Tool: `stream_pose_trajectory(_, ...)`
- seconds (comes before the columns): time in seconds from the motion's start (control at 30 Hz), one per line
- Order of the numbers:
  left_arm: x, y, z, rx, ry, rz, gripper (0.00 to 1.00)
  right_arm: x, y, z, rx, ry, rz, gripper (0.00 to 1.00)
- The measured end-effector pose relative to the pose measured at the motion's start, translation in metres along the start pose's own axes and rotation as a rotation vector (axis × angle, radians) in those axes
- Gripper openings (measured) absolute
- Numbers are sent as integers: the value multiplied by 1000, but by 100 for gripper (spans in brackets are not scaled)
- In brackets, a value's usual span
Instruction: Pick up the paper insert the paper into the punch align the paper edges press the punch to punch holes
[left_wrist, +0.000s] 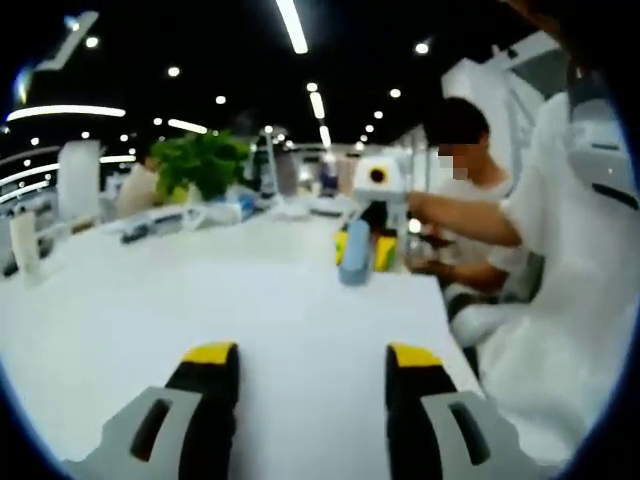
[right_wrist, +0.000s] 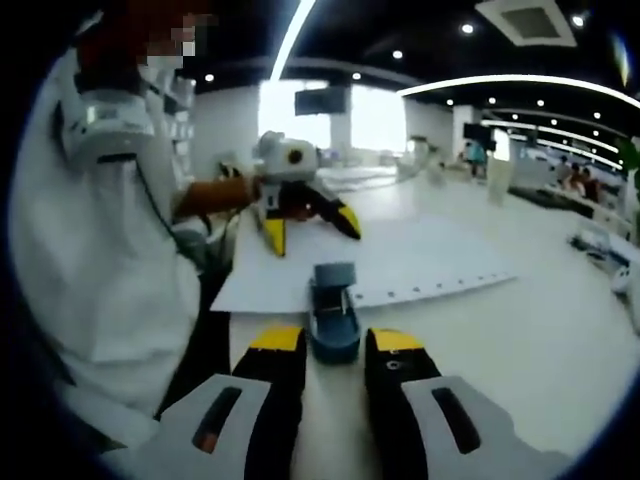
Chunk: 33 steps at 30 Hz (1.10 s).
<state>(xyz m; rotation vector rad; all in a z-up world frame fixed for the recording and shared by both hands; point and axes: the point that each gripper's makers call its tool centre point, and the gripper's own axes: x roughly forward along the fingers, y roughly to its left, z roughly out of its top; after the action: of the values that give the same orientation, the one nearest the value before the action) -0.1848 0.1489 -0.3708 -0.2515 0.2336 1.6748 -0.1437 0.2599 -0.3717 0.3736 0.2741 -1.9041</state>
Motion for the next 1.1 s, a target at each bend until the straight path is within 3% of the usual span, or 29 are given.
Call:
stream_pose_trajectory(0.6, 2, 3, 0, -4, -2, 14, 59, -2, 15, -2, -40, -1, 51, 22)
stream_pose_trajectory(1.1, 3, 4, 0, -4, -3, 22, 59, -3, 14, 0, -51, 7, 65, 22)
